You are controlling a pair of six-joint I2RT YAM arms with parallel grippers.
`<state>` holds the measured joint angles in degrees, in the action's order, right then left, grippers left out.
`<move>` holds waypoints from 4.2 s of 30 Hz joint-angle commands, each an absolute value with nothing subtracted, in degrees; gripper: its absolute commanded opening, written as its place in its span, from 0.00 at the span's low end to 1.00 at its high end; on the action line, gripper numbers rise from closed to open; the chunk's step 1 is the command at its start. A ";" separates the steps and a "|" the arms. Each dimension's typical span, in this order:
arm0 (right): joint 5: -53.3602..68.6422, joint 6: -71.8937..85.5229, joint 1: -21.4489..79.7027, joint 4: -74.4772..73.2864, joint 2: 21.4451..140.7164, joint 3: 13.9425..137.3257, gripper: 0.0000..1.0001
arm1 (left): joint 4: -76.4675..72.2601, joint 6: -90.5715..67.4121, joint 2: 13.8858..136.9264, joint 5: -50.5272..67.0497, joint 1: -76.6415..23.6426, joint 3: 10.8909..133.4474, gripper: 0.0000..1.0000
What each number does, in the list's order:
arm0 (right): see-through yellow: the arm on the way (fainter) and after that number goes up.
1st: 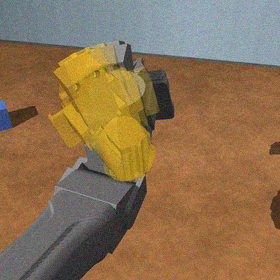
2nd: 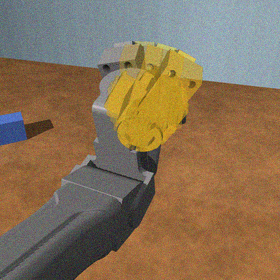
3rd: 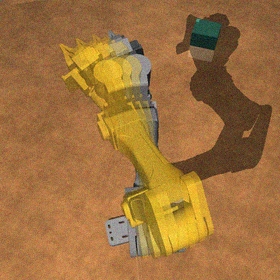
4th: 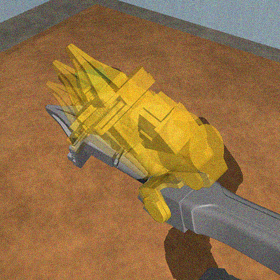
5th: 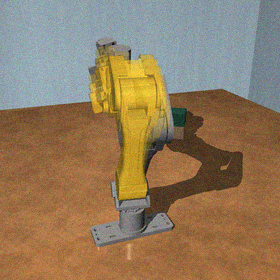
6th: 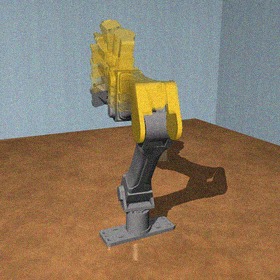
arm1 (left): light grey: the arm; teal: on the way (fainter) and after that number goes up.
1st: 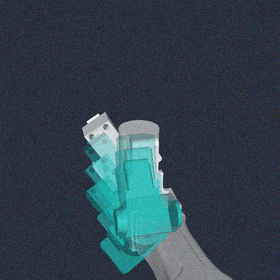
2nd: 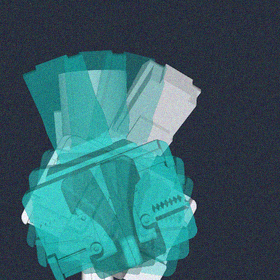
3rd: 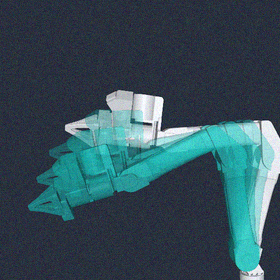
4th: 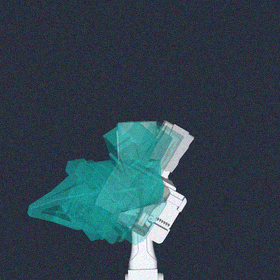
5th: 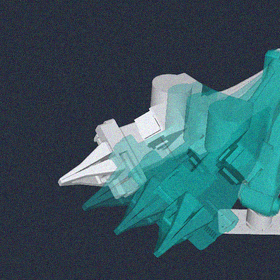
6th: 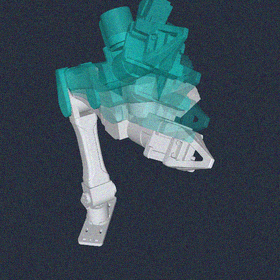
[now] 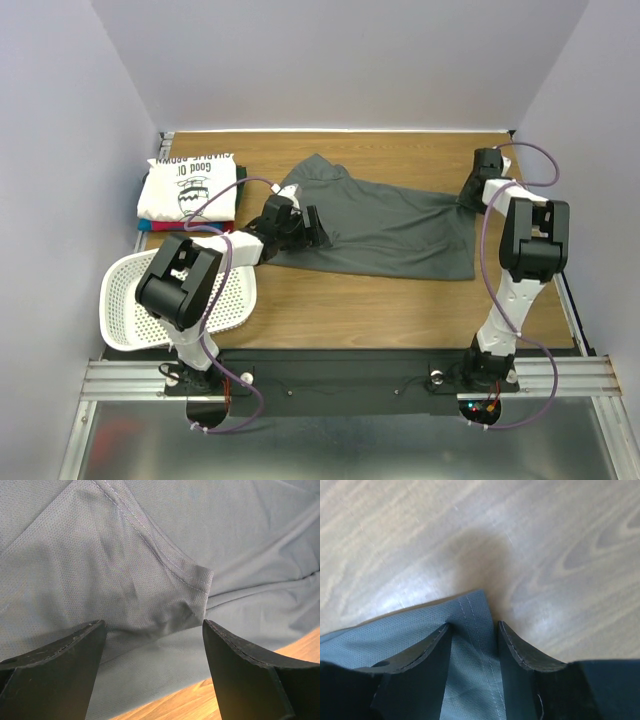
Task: Fold and stack the t-shirts
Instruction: Fold the tshirt
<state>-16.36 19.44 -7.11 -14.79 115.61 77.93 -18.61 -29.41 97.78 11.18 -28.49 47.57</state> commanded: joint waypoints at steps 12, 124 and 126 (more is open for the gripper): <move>-12.75 14.94 -7.65 -16.17 106.98 79.12 0.70 | -15.38 -30.41 101.07 10.81 -28.56 53.43 0.90; 3.60 18.72 -5.54 -20.13 89.03 53.18 0.69 | -25.93 -31.11 92.12 16.08 -23.99 46.08 0.90; 3.08 18.72 -5.54 -20.04 89.73 53.17 0.70 | -26.54 -31.81 91.67 16.95 -23.99 43.96 0.90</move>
